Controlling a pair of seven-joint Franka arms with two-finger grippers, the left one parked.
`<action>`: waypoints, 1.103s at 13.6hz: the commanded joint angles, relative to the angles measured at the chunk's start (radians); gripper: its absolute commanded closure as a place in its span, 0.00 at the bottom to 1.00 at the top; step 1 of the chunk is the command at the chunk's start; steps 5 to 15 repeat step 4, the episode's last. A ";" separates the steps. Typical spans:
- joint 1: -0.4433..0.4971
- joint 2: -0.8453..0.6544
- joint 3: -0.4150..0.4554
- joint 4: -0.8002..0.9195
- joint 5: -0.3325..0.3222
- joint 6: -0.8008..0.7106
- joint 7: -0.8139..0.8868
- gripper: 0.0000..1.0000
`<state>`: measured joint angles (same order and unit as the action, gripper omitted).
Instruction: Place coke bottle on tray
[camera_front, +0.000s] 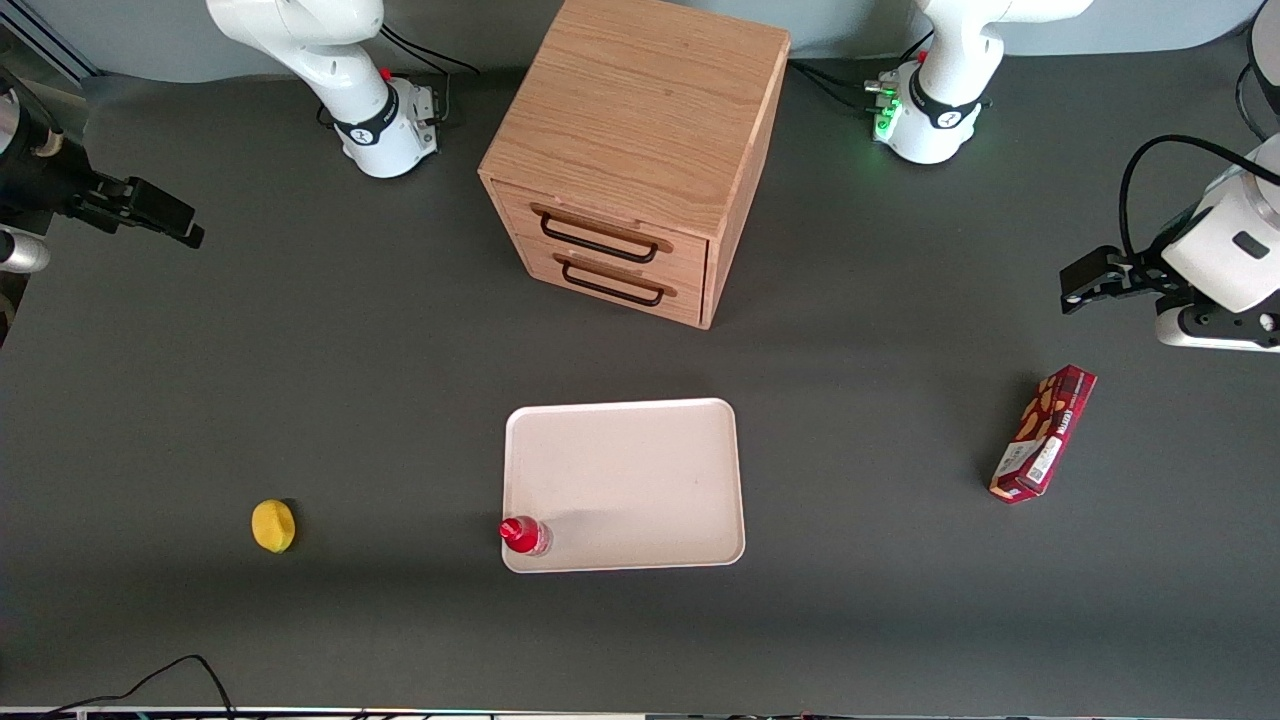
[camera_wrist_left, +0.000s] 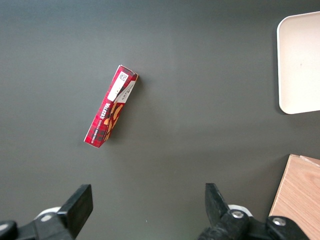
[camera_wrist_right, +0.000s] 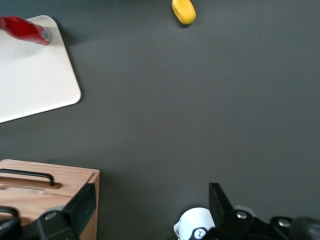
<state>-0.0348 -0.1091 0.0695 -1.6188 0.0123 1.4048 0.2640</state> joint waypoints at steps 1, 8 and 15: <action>0.007 -0.181 -0.014 -0.297 0.023 0.129 -0.034 0.00; 0.007 -0.147 -0.014 -0.224 0.023 0.091 -0.014 0.00; 0.007 -0.147 -0.014 -0.224 0.023 0.091 -0.014 0.00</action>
